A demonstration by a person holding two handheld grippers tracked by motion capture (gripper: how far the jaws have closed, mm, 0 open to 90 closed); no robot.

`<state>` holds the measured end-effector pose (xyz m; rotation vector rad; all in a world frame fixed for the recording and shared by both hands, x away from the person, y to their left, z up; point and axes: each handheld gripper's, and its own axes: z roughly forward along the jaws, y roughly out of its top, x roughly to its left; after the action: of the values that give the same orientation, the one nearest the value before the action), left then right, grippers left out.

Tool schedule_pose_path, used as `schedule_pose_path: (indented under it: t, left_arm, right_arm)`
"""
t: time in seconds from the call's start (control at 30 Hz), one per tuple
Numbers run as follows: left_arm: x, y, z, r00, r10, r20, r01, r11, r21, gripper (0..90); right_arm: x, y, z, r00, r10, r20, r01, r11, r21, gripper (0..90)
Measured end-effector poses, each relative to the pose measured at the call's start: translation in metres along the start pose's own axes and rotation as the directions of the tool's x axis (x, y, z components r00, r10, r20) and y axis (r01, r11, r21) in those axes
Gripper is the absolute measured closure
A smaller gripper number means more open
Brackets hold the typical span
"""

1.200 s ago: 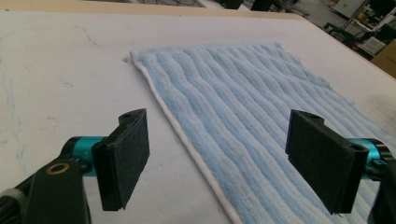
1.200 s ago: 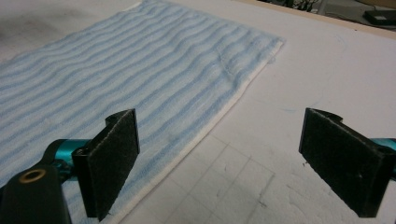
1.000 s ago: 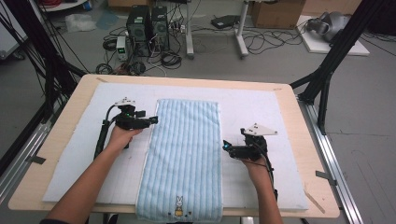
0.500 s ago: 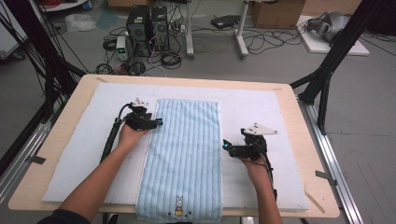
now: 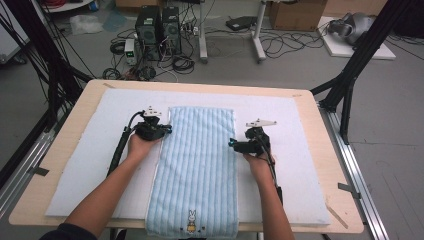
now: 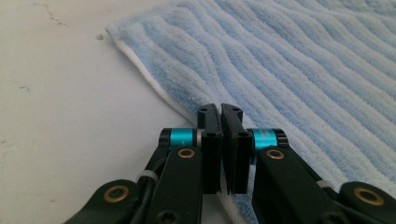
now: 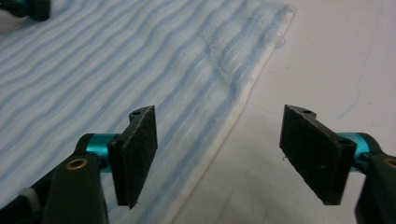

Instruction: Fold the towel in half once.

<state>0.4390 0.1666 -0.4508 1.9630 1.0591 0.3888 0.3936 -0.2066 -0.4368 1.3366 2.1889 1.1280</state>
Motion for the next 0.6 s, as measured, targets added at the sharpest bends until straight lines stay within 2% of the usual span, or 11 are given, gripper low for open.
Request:
schedule_pose_path:
  t: [0.1,0.13,0.23,0.3,0.33,0.37,0.47,0.53,0.6]
  left_arm:
    - [0.003,0.0,-0.001,0.9985,-0.05,0.02,0.05,0.9986,-0.014,86.5]
    - [0.004,0.0,-0.001,0.9986,-0.047,0.023,0.048,0.9988,-0.01,86.6]
    - [0.006,-0.001,-0.001,0.996,-0.08,0.04,0.08,0.9966,-0.019,86.7]
    - [0.008,-0.001,-0.001,0.9943,-0.095,0.048,0.096,0.9951,-0.02,86.9]
    - [0.009,-0.001,-0.001,0.9936,-0.1,0.052,0.102,0.9946,-0.023,87.0]
    - [0.01,-0.001,-0.001,0.9926,-0.108,0.054,0.11,0.9935,-0.028,87.2]
    - [0.014,0.001,-0.001,0.9895,-0.135,0.051,0.138,0.989,-0.053,87.3]
    - [0.016,0.006,-0.001,0.9871,-0.153,0.048,0.156,0.9856,-0.066,87.3]
    - [0.018,0.01,-0.004,0.9822,-0.176,0.064,0.182,0.9778,-0.103,87.3]
  right_arm:
    - [-0.004,0.013,0.015,0.9999,0.005,0.012,-0.005,0.999,0.042,43.8]
    - [-0.004,0.017,0.021,0.9998,0.003,0.017,-0.004,0.998,0.061,47.2]
    - [-0.003,0.024,0.036,0.9994,-0.009,0.034,0.005,0.994,0.111,53.1]
    - [-0.002,0.026,0.04,0.9978,-0.041,0.052,0.035,0.993,0.111,65.3]
    - [-0.002,0.027,0.04,0.998,-0.048,0.041,0.043,0.993,0.111,79.1]
    - [-0.003,0.028,0.041,0.9989,-0.046,0.008,0.045,0.993,0.108,85.2]
    - [-0.003,0.034,0.046,0.9974,-0.062,0.038,0.057,0.991,0.121,86.5]
    - [-0.008,0.039,0.046,0.9985,-0.03,0.045,0.027,0.997,0.077,86.7]
    - [-0.013,0.044,0.044,0.9989,-0.003,0.047,0.001,1.0,0.028,86.7]
